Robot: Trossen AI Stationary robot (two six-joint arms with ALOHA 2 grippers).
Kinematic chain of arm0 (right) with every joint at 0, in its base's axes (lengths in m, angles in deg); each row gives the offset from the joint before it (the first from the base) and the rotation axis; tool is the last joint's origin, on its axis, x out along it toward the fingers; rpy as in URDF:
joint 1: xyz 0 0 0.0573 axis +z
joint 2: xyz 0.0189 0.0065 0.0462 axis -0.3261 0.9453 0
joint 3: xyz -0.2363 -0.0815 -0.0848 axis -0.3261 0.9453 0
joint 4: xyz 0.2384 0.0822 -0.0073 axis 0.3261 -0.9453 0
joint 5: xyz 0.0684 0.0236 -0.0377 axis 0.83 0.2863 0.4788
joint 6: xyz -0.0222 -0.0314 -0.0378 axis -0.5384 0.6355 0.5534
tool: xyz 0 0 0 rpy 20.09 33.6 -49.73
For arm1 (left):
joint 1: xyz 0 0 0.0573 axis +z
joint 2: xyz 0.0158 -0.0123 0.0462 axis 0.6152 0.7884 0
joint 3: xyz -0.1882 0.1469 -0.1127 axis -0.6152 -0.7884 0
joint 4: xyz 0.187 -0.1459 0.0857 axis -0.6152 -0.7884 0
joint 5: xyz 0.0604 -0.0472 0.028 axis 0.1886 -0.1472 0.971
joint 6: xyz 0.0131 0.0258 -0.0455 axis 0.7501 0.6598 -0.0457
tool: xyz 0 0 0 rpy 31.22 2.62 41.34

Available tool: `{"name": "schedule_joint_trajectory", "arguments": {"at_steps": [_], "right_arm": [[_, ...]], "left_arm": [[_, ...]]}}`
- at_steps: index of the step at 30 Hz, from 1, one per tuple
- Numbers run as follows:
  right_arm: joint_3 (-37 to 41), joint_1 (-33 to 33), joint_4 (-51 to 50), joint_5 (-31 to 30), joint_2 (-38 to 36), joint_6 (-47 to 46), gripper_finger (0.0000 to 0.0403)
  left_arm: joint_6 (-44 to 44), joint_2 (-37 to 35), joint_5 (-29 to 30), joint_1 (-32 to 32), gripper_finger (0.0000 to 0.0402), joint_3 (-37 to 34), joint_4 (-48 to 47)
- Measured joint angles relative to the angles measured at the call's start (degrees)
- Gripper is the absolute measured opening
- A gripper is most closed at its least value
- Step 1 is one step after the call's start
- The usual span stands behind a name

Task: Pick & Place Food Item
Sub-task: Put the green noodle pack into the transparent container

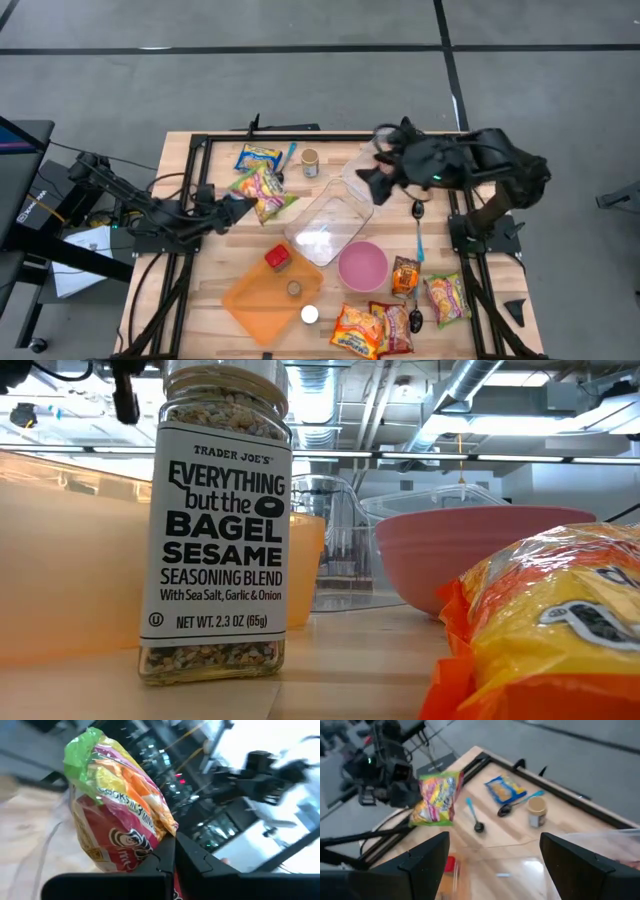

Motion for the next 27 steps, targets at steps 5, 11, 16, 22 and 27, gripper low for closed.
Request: {"name": "schedule_joint_trajectory", "arguments": {"at_steps": [5, 11, 16, 22, 27], "right_arm": [[-0.04, -5.30, 9.85, 13.40, 3.67, 5.98, 0.0306], [0.01, -10.41, 17.25, 25.08, 9.65, 7.59, 0.0306], [0.01, -12.09, 21.42, 31.79, 13.85, 6.95, 0.0306], [0.03, -11.21, 25.17, 32.87, 15.17, 5.74, 0.0306], [0.03, -10.34, 26.93, 32.71, 15.03, 4.72, 0.0306]], "left_arm": [[6.33, 3.25, -5.32, 0.00, 0.0000, 0.02, 7.30], [8.04, 8.68, -10.49, 0.00, 0.0000, 0.82, 12.86], [11.48, 12.35, -13.59, 0.00, 0.0000, 4.18, 15.03], [14.84, 13.51, -15.17, 0.00, 0.0000, 7.43, 15.01], [19.60, 13.50, -15.17, 0.00, 0.0000, 8.12, 17.81]]}}
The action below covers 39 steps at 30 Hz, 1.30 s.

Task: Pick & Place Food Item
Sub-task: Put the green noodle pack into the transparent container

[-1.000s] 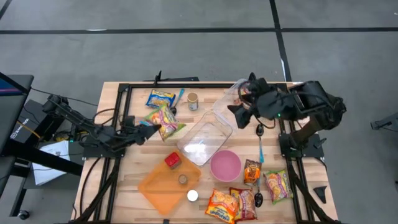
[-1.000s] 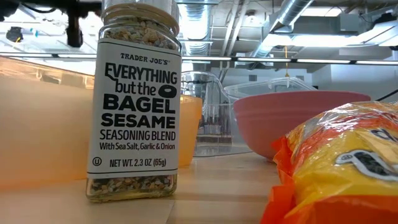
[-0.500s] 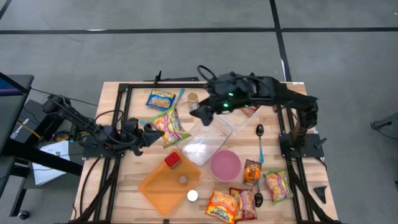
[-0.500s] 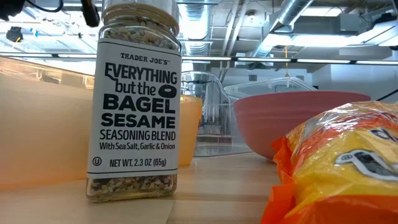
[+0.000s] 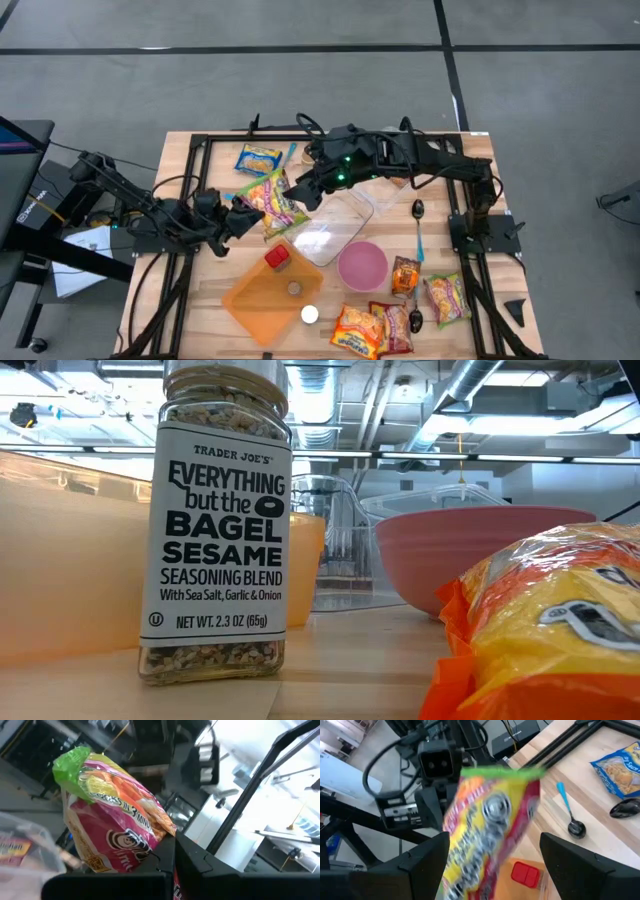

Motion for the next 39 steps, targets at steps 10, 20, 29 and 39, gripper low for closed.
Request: {"name": "schedule_joint_trajectory", "arguments": {"at_steps": [10, 20, 29, 39], "right_arm": [[-0.02, 0.00, 2.17, -0.29, -0.25, -1.56, 0.0306], [-0.02, 0.00, 3.08, 1.35, 0.01, -2.00, 0.0289], [-0.02, 0.00, 4.35, 1.43, 0.01, -1.89, 0.0270], [-0.02, -0.11, 6.09, 2.23, 0.01, -1.54, 0.0269]], "left_arm": [[4.82, 0.00, -1.64, 0.00, 0.0000, 0.07, 2.63], [6.69, -0.02, -1.47, 0.00, 0.0000, 0.07, 4.57], [7.73, -0.02, -1.51, 0.00, 0.0000, 0.44, 5.57], [7.86, -0.02, -1.61, 0.00, 0.0000, 0.60, 5.44]]}}
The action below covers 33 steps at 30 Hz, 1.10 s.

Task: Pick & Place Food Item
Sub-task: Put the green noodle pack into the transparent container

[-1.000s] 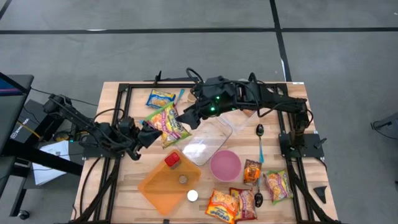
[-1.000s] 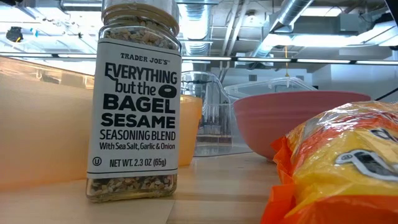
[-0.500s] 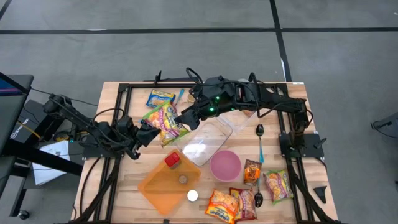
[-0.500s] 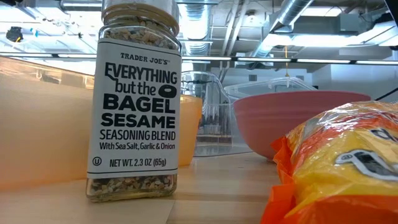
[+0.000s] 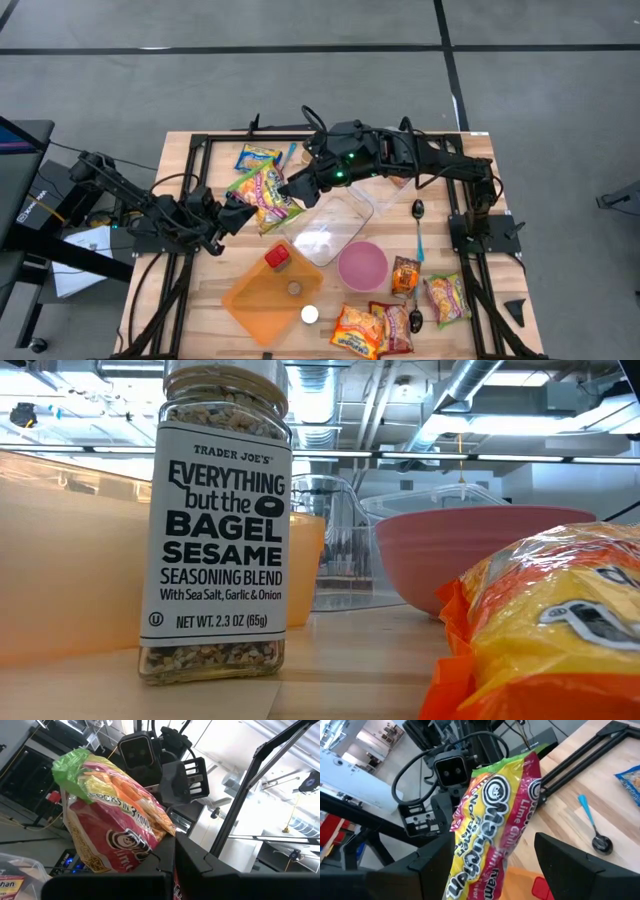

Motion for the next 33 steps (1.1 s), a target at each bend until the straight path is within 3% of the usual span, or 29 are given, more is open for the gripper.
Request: {"name": "schedule_joint_trajectory", "arguments": {"at_steps": [17, 33], "right_arm": [[0.04, -0.05, 3.89, 3.41, 3.43, -0.45, 0.0260], [0.02, -0.09, 3.90, 4.54, 3.45, 0.11, 0.0140]], "left_arm": [[-0.13, 0.00, -0.27, 0.00, 0.0000, 0.00, -0.13], [-0.17, 0.00, -0.22, 0.00, 0.0000, 0.02, -1.53]]}}
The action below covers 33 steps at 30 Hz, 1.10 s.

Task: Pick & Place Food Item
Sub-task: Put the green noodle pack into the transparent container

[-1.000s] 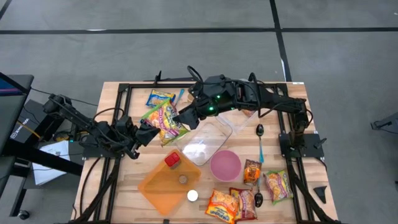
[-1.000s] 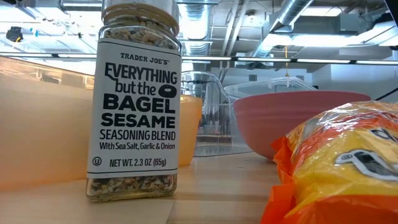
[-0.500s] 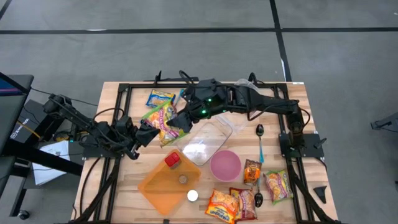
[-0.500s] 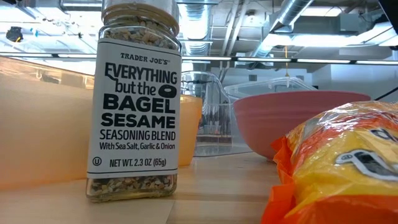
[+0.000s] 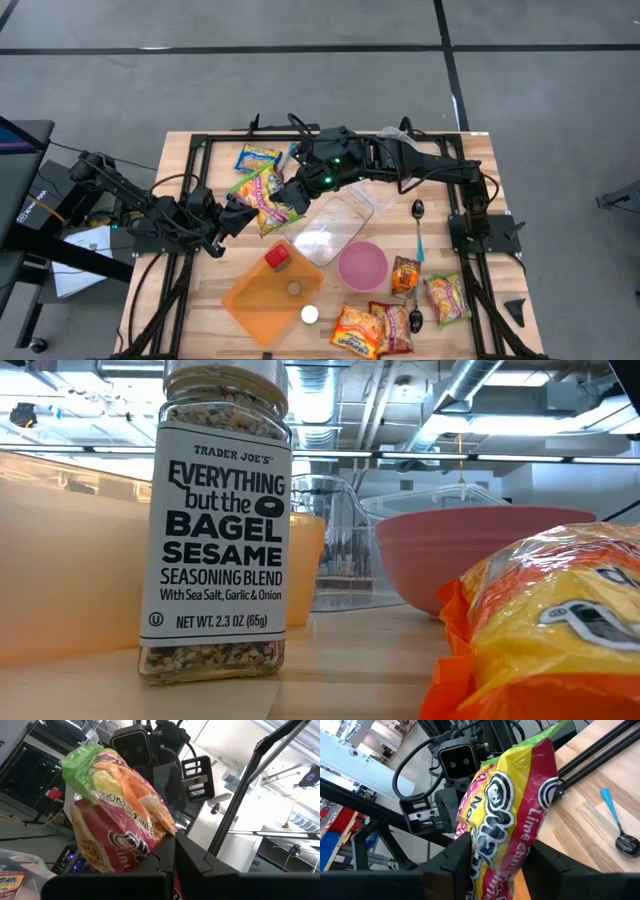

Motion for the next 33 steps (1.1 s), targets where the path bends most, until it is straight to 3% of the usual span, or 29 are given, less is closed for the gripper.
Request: {"name": "schedule_joint_trajectory", "arguments": {"at_steps": [6, 11, 17, 22, 27, 31, 33], "right_arm": [[0.01, -0.68, -0.82, 0.79, -0.62, 0.98, 0.0153], [0.02, -1.44, -2.43, 0.74, -1.70, 1.79, 0.0157], [-0.04, -2.51, -6.00, 0.73, -3.58, 4.71, 0.0140], [-0.15, -3.82, -19.17, -0.17, -7.18, 8.68, 0.0146], [-0.01, -4.23, -37.46, -7.08, -9.40, 12.22, 0.0156], [-0.04, -5.34, -46.71, -10.16, -11.18, 15.65, 0.0148], [0.30, -6.33, -46.79, -11.46, -11.57, 17.43, 0.0143]], "left_arm": [[0.00, 0.00, -0.79, 0.02, 0.0017, 0.04, -2.78], [-0.01, 0.00, -1.44, -0.05, 0.0054, 0.07, -3.74], [-3.17, -0.11, -8.78, -1.15, 0.0105, 0.07, -7.86], [-4.75, -0.11, -11.33, -2.25, 0.0127, 0.07, -9.28], [-4.49, -0.13, -11.33, -2.45, 0.0131, 0.07, -9.32], [-4.43, -0.13, -11.18, -2.27, 0.0127, 0.07, -9.46], [-4.26, -0.11, -11.02, -2.27, 0.0124, 0.04, -9.53]]}}
